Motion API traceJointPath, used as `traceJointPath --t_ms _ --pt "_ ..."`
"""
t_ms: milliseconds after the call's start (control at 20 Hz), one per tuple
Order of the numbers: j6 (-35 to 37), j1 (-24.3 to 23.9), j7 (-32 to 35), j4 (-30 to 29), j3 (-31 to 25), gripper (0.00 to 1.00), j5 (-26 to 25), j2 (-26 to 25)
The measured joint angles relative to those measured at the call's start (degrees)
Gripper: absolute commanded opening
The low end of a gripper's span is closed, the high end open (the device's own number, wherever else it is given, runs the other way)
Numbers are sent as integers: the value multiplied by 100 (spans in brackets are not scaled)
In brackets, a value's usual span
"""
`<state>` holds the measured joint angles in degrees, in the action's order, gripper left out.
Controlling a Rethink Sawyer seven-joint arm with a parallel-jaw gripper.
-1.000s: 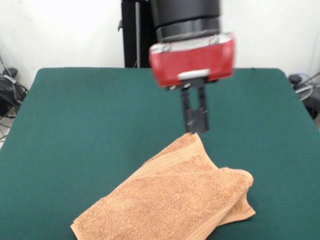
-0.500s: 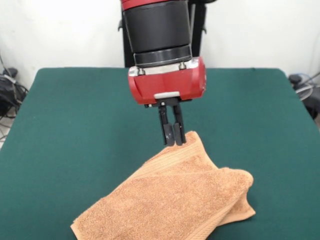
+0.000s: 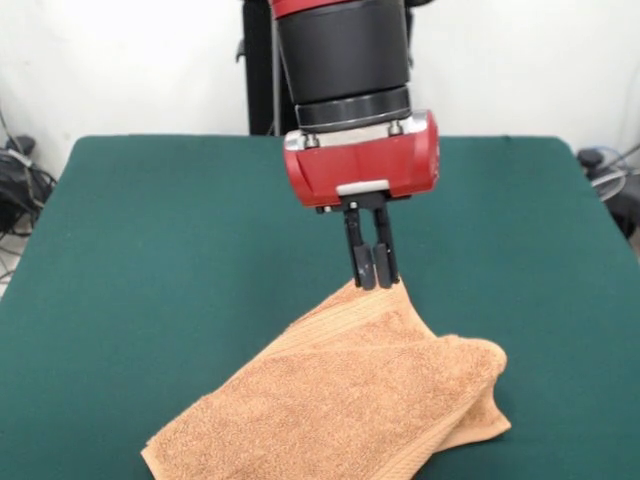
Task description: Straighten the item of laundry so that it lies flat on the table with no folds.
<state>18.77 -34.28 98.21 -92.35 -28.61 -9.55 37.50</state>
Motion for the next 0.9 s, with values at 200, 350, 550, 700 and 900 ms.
traceJointPath --t_ms 200,350,550,700,900 --pt "118 60 0 49 24 0 11 -39" --pt "464 375 0 201 339 0 0 -141" --pt "656 775 0 270 768 0 -38 -288" --pt "745 1103 0 291 1109 0 -80 -421" --pt "1030 1541 0 314 1540 0 -88 -576"
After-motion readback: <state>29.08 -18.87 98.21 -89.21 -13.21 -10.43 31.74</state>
